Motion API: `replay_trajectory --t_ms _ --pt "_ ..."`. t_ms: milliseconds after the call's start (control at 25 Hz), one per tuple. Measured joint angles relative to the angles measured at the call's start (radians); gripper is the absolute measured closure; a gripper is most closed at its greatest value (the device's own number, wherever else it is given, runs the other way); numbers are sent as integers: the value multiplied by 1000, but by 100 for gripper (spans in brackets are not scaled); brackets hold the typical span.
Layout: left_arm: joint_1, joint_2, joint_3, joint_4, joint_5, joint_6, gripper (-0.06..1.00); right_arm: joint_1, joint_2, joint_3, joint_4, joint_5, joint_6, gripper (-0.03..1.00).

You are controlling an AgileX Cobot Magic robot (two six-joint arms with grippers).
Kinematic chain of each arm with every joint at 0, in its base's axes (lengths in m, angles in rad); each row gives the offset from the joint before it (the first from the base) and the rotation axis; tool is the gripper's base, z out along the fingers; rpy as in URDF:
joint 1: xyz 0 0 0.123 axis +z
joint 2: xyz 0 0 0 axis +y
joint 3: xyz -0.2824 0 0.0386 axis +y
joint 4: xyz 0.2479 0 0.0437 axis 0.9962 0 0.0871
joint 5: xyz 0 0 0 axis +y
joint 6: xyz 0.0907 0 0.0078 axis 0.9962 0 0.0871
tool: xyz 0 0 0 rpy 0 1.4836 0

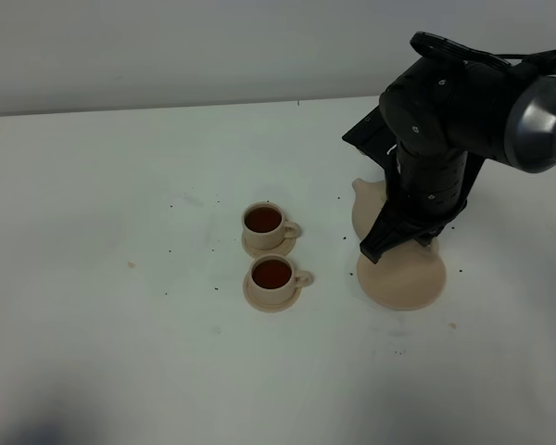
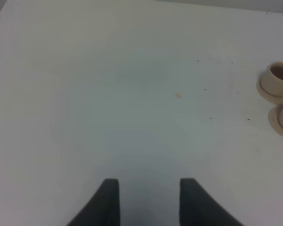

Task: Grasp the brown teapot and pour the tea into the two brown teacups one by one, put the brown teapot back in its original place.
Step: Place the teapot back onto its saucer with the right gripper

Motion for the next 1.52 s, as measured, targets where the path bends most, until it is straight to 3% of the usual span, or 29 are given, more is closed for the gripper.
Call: replay_trajectory --t_ms 320,1120,1520 --pt "0 0 0 0 0 0 62 -7 0 5 35 5 11 86" --pt "0 0 0 0 0 0 62 -6 -1 177 42 -158 55 86" --pt "0 0 0 0 0 0 62 -6 -2 183 38 -172 65 86"
